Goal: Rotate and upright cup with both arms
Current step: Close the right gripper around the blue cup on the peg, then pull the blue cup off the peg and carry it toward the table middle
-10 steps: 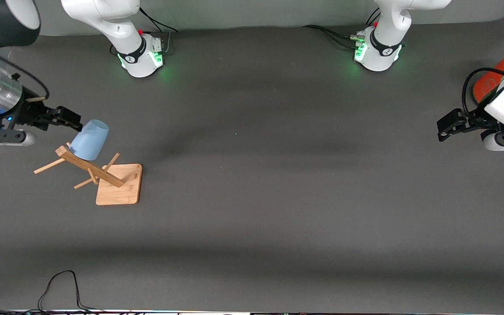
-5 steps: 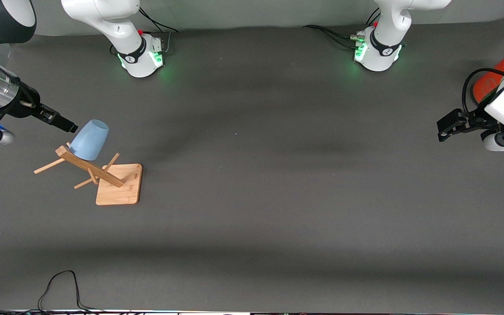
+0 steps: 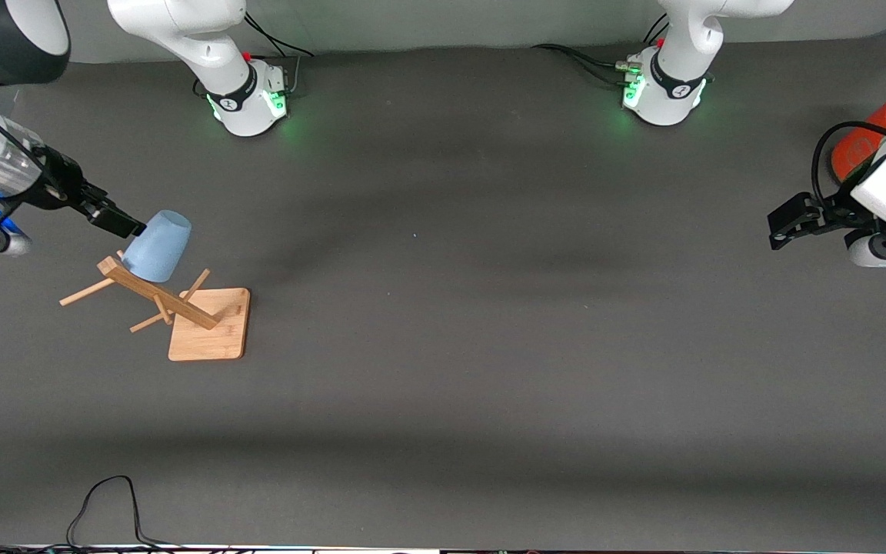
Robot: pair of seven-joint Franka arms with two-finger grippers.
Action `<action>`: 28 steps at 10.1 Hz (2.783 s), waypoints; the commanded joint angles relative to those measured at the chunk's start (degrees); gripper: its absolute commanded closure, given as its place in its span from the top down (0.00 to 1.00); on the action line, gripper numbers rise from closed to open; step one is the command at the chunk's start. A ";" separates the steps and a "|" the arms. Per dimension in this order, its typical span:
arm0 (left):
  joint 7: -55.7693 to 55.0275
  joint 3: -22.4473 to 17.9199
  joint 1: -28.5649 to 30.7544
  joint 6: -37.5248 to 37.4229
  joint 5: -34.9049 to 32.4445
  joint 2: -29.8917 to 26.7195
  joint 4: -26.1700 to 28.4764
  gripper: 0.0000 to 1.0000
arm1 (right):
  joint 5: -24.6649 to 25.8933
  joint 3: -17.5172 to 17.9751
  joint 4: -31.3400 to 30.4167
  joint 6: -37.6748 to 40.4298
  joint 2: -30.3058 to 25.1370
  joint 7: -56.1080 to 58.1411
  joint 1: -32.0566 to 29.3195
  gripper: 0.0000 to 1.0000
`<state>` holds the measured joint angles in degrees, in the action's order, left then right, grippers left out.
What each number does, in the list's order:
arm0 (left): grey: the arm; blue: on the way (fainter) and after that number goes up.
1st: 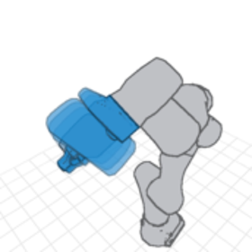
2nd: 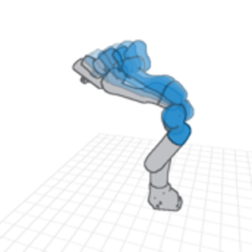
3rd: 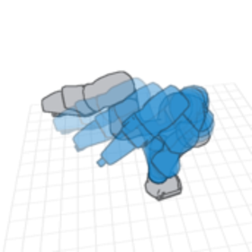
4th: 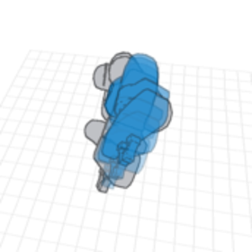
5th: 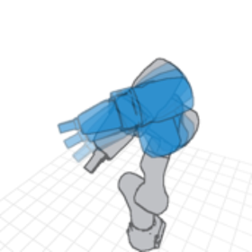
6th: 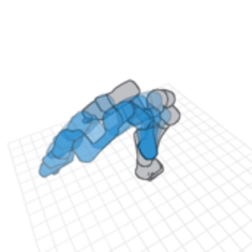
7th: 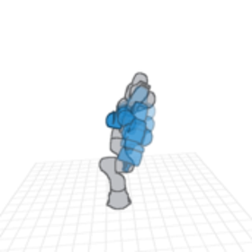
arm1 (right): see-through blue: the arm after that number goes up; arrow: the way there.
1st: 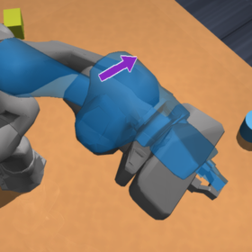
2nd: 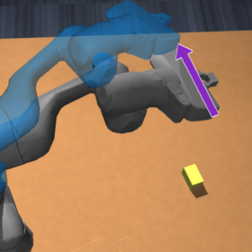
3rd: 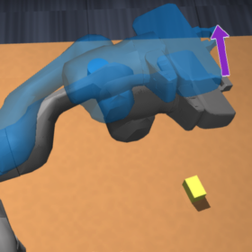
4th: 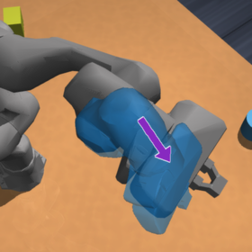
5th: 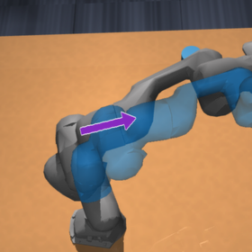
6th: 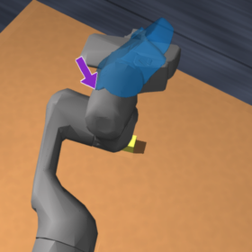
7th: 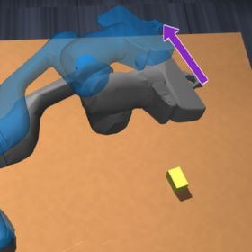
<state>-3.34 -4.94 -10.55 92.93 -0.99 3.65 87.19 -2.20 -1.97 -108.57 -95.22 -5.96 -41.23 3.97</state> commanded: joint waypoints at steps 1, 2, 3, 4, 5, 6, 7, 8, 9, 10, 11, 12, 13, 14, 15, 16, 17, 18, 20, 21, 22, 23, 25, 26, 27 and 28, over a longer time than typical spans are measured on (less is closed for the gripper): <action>0.35 -0.16 0.09 -0.91 0.46 0.39 -1.06 1.00 | -0.87 -0.49 -3.31 -4.34 -0.02 -1.31 0.07 1.00; 0.35 -0.16 0.09 -0.91 0.46 0.39 -1.06 1.00 | -0.87 -0.58 -3.84 -5.75 0.42 -1.39 0.07 1.00; 0.35 -0.16 0.09 -0.91 0.46 0.39 -1.06 1.00 | -0.87 -0.58 -5.93 -8.46 0.60 -1.31 0.07 1.00; 0.35 -0.16 0.09 -0.99 0.46 0.39 -1.06 1.00 | -0.87 -0.58 -7.43 -10.75 0.60 -1.39 0.07 1.00; 0.35 -0.16 0.00 -0.99 0.46 0.39 -1.06 1.00 | -0.96 -0.58 -8.05 -11.73 0.78 -1.39 0.07 1.00; 0.35 -0.16 0.09 -0.99 0.46 0.39 -1.06 1.00 | -0.96 -0.58 -8.84 -13.05 1.13 -1.39 0.16 1.00; 0.35 -0.16 0.00 -0.99 0.46 0.39 -1.06 1.00 | -0.96 -0.58 -9.29 -13.49 1.30 -1.39 0.16 1.00; 0.35 -0.16 -0.09 -0.99 0.46 0.39 -1.15 1.00 | -0.96 -0.58 -9.64 -13.50 1.48 -1.39 0.16 1.00; 0.35 -0.16 0.00 -0.99 0.46 0.39 -1.06 1.00 | -0.96 -0.58 -9.64 -13.50 1.48 -1.31 0.16 0.92; 0.35 -0.16 0.00 -0.99 0.46 0.39 -1.06 1.00 | -0.96 -0.58 -9.73 -13.32 1.57 -1.22 0.16 0.72; 0.35 -0.16 0.00 -0.91 0.46 0.39 -1.15 1.00 | -0.96 -0.58 -9.64 -13.23 1.57 -1.13 0.16 0.60; 0.35 -0.16 0.00 -0.99 0.46 0.39 -1.06 1.00 | -0.96 -0.58 -9.64 -13.23 1.57 -1.04 0.16 0.58; 0.35 -0.16 0.00 -0.99 0.46 0.39 -1.06 1.00 | -0.96 -0.58 -9.64 -13.06 1.57 -0.78 0.16 0.58; 0.35 -0.16 0.09 -0.91 0.46 0.39 -1.06 1.00 | -0.96 -0.58 -9.47 -12.97 1.57 -0.69 0.25 0.58; 0.35 -0.16 0.09 -0.99 0.46 0.39 -1.06 1.00 | -0.96 -0.58 -9.29 -12.88 1.57 -0.60 0.25 0.56; 0.35 -0.16 0.09 -0.99 0.46 0.39 -1.06 1.00 | -0.96 -0.58 -9.03 -12.62 1.48 -0.60 0.34 0.56; 0.35 -0.16 0.09 -0.91 0.46 0.39 -1.06 1.00 | -0.96 -0.23 -8.59 -10.97 0.96 -1.30 0.51 0.56; 0.35 -0.16 0.09 -0.99 0.46 0.39 -1.06 1.00 | -0.96 -0.06 -6.59 -8.51 0.78 -1.48 0.95 0.56; 0.35 -0.16 0.09 -0.99 0.46 0.39 -1.06 1.00 | -0.96 0.12 -4.47 -4.90 -0.79 -2.79 2.44 0.56; 0.35 -0.16 0.09 -0.99 0.46 0.39 -1.06 1.00 | -0.96 0.03 -4.11 -3.41 -1.94 -5.24 4.80 0.56; 0.35 -0.16 0.09 -0.99 0.46 0.39 -1.06 1.00 | -0.96 0.03 -3.84 -2.17 -3.25 -8.91 7.87 0.56; 0.35 -0.16 0.09 -0.99 0.46 0.39 -1.06 1.00 | -1.05 0.03 -3.75 -1.46 -3.96 -12.95 11.03 0.56; 0.35 -0.16 0.18 -0.99 0.46 0.39 -1.06 1.00 | -2.09 0.03 -3.49 -1.63 -4.32 -20.34 16.83 0.56; 0.35 -0.16 0.18 -0.99 0.46 0.39 -1.06 1.00 | -4.02 0.12 -3.06 -2.24 -3.89 -25.25 19.73 0.56; 0.35 -0.16 0.18 -0.91 0.46 0.48 -1.06 1.00 | -4.21 0.12 -2.96 -4.16 -2.84 -32.17 23.16 0.56; 0.35 -0.16 0.18 -0.91 0.46 0.48 -1.06 1.00 | -4.21 0.12 -3.05 -6.88 -0.91 -40.25 27.89 0.56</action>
<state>-3.34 -5.00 -10.40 92.93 -0.99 3.69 87.20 -5.86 -1.27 -112.41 -99.62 -9.24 -72.76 26.81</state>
